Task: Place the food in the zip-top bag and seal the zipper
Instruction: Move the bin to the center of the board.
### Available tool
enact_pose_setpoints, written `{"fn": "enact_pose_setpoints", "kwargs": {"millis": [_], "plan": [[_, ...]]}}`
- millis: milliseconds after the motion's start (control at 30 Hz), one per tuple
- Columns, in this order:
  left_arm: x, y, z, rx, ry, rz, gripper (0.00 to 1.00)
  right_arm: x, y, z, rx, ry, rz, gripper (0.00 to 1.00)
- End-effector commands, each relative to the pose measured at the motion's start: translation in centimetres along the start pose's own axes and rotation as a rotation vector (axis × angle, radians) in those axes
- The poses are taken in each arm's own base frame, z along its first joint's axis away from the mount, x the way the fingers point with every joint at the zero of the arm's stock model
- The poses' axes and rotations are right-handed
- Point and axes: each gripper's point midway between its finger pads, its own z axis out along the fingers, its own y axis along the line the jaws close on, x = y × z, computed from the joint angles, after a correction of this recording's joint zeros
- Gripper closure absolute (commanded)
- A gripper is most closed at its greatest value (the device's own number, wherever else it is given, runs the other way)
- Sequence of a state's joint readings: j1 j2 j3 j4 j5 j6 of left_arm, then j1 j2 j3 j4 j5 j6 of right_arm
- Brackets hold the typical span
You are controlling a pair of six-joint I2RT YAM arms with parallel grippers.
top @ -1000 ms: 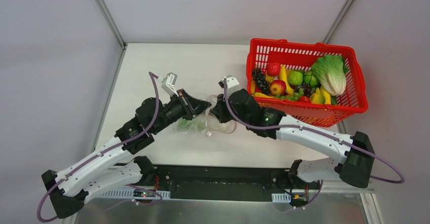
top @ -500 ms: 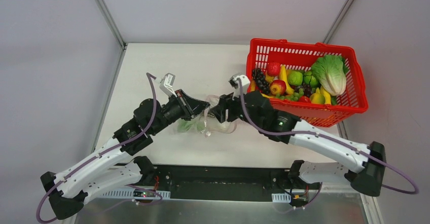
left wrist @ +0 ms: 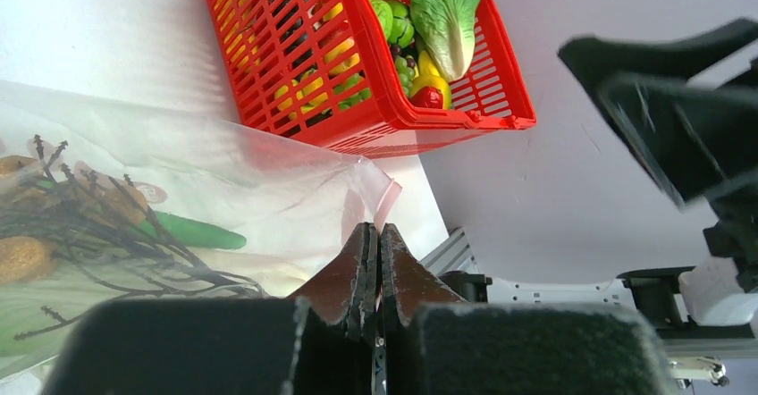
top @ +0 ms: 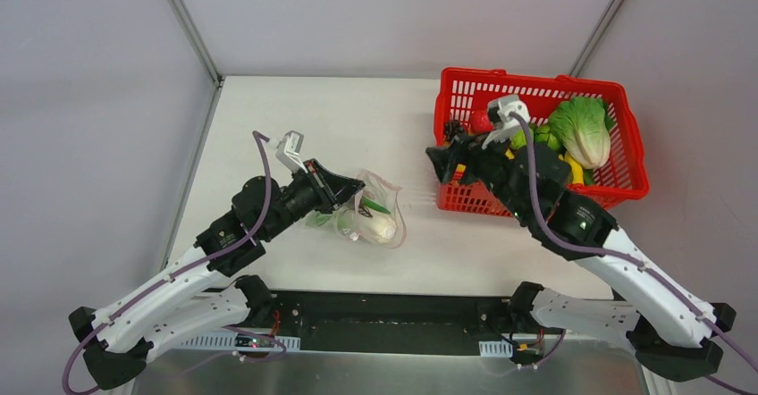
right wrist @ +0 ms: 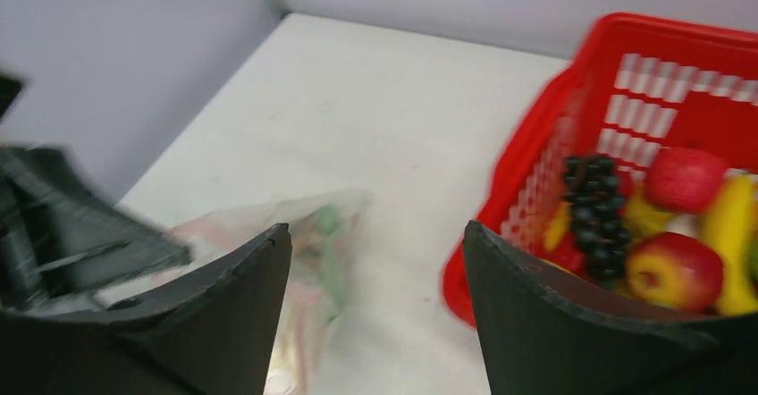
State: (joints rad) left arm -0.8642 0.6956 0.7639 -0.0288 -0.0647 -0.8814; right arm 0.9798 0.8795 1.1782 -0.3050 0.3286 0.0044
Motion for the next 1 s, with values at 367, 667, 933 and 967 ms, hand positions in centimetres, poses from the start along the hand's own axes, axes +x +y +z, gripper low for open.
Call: {"fn": "enact_pose_setpoints", "kwargs": {"millis": [367, 667, 933, 967], "plan": [[-0.1, -1.6, 0.1, 0.067, 0.011, 0.007, 1.00, 4.1, -25.9, 1.5, 0.754, 0.167, 0.497, 0.11], [0.1, -1.0, -0.3, 0.057, 0.011, 0.027, 1.00, 8.8, -26.0, 1.5, 0.739, 0.346, 0.548, 0.08], [0.3, -0.2, -0.7, 0.018, 0.039, 0.108, 1.00, 15.4, -24.2, 3.5, 0.721, 0.689, 0.476, 0.04], [0.2, -0.1, -0.8, 0.012, 0.038, 0.118, 1.00, 15.4, -22.9, 4.6, 0.662, 0.690, 0.459, 0.04]]}}
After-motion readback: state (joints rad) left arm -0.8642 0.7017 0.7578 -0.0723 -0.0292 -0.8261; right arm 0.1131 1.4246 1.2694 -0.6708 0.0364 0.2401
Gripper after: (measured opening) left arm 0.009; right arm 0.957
